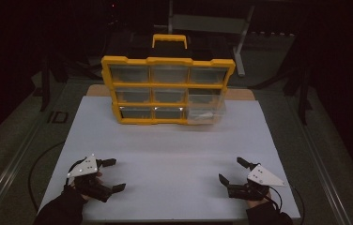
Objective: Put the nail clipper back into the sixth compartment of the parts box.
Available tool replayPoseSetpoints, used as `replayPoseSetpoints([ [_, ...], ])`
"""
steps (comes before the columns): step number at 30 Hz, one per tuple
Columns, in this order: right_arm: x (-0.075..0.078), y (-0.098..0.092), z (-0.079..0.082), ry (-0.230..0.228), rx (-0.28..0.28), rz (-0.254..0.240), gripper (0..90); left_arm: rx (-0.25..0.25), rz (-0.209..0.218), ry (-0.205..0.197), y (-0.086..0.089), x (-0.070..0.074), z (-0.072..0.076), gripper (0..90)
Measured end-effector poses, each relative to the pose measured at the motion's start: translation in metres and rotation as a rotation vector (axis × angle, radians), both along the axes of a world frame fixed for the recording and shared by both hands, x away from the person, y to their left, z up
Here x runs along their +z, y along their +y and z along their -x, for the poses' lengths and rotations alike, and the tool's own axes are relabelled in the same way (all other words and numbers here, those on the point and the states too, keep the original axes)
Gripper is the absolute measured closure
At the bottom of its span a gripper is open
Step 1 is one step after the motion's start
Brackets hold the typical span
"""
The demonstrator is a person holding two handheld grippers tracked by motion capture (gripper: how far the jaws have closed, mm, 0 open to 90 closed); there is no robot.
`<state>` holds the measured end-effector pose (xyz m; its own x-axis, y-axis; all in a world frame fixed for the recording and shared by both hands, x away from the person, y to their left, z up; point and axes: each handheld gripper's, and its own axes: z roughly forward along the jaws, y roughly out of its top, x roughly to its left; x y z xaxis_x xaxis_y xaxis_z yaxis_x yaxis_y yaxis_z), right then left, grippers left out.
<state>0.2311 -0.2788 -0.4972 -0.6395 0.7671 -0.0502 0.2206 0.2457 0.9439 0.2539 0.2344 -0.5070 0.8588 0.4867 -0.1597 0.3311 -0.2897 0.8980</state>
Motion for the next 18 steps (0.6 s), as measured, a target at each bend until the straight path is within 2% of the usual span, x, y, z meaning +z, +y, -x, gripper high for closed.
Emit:
replayPoseSetpoints([
  [5,-0.0002,0.0001,0.0002,0.003,-0.003,0.002,8.6,0.048,-0.006,0.002,0.0034,-0.0044,0.0002,0.8],
  [7,-0.0002,0.0001,0.0002,0.003,-0.002,0.004,8.6,0.061,0.010,0.008,0.0051,-0.0059,0.0001,0.8],
  [11,-0.0005,0.0004,0.0002,0.007,-0.003,0.005,8.6,0.097,0.012,-0.004,0.0071,-0.0085,-0.0001,0.8],
  [18,-0.0025,0.0020,-0.0010,0.012,0.001,0.011,8.6,0.108,0.004,-0.012,0.0067,-0.0101,0.0015,0.8],
])
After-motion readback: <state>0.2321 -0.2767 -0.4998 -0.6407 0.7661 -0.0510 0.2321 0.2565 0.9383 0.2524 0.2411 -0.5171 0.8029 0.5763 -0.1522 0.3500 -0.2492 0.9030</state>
